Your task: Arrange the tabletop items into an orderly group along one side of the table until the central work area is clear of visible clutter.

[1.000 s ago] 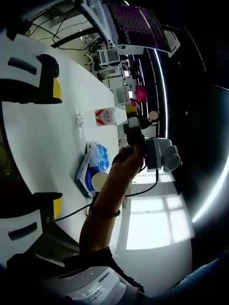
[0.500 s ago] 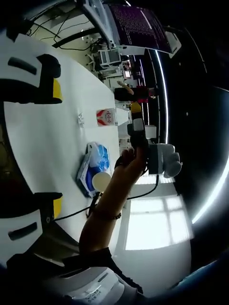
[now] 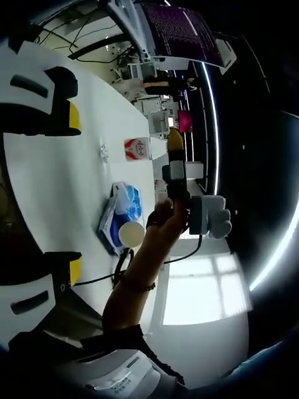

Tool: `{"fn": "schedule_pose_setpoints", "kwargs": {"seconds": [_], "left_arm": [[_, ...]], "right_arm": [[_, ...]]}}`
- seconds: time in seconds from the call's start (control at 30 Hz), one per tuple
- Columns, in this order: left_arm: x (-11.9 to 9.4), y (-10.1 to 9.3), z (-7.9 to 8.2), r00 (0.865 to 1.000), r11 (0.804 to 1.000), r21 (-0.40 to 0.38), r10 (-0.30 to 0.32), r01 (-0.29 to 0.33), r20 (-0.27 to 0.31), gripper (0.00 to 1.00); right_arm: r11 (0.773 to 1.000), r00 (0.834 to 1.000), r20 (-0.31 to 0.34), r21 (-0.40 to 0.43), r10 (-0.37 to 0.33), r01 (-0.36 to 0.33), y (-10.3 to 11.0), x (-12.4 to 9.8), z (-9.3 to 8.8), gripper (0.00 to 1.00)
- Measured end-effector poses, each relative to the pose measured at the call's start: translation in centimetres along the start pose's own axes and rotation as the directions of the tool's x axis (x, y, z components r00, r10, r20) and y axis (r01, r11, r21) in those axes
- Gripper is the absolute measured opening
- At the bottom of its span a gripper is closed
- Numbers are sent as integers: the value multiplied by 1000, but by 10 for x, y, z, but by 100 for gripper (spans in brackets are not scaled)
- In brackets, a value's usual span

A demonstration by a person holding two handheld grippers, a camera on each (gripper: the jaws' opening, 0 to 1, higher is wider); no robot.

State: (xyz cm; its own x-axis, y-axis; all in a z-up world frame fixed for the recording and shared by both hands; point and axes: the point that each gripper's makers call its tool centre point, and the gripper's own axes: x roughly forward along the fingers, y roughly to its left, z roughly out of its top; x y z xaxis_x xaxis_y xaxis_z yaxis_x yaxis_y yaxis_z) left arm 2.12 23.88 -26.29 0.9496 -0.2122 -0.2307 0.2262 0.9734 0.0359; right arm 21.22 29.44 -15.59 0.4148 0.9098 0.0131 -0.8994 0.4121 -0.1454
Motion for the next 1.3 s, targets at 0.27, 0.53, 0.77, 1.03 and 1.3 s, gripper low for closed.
{"fn": "schedule_pose_setpoints", "kwargs": {"seconds": [0.27,0.53,0.77,1.03,1.3], "left_arm": [[0,-2,1,1000,1000,0,-2,2,1,75],[2,-4,0,1000,1000,3,-10,10,0,75],[2,-8,2,1000,1000,7,-16,16,9,75],[2,-9,3,1000,1000,2,-20,20,13,75],[9,-13,9,999,999,-3,-33,33,24,75]], "right_arm": [[986,986,23,-8,164,-164,22,-17,9,63],[959,964,37,-120,264,-258,33,-47,19,68],[945,952,35,-137,303,-296,30,-63,20,68],[956,966,16,-151,257,-252,5,-77,15,67],[980,986,23,-113,165,-161,-34,-89,11,64]]}}
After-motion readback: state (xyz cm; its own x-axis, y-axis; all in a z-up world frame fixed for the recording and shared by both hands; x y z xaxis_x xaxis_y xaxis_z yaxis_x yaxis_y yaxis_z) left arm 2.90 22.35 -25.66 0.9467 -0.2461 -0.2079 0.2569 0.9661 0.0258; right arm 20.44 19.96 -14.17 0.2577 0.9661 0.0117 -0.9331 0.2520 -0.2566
